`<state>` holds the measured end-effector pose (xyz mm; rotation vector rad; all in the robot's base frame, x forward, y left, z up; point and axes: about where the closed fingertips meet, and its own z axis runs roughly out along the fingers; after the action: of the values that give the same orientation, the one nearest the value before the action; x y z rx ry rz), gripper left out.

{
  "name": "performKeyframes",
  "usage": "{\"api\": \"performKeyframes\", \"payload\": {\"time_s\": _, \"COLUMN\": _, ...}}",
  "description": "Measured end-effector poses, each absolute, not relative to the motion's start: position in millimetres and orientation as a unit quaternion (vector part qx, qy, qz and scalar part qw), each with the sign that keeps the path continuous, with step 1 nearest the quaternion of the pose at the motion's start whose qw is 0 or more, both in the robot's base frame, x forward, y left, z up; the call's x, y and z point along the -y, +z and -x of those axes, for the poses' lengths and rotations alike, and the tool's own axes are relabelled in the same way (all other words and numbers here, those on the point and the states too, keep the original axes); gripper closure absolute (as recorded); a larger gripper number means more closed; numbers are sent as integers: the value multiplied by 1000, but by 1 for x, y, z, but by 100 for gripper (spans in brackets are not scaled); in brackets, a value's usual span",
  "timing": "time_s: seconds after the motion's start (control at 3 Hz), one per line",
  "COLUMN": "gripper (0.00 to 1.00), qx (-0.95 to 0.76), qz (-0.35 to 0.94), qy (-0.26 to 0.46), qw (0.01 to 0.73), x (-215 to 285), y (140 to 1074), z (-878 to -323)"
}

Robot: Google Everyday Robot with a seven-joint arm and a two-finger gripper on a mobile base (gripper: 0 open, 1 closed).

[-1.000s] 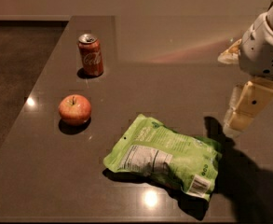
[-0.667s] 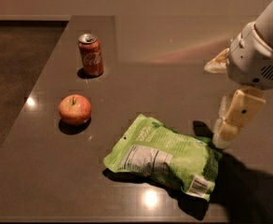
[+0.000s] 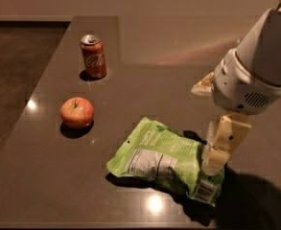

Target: Pick green rice chip bag

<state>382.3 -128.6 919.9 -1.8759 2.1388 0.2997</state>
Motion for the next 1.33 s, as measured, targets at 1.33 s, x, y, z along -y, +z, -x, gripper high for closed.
{"api": "performKeyframes", "payload": {"time_s": 1.33, "gripper": 3, "qx": -745, "qz": 652, "qy": 99, "qw": 98, "x": 106, "y": 869, "z": -364}}
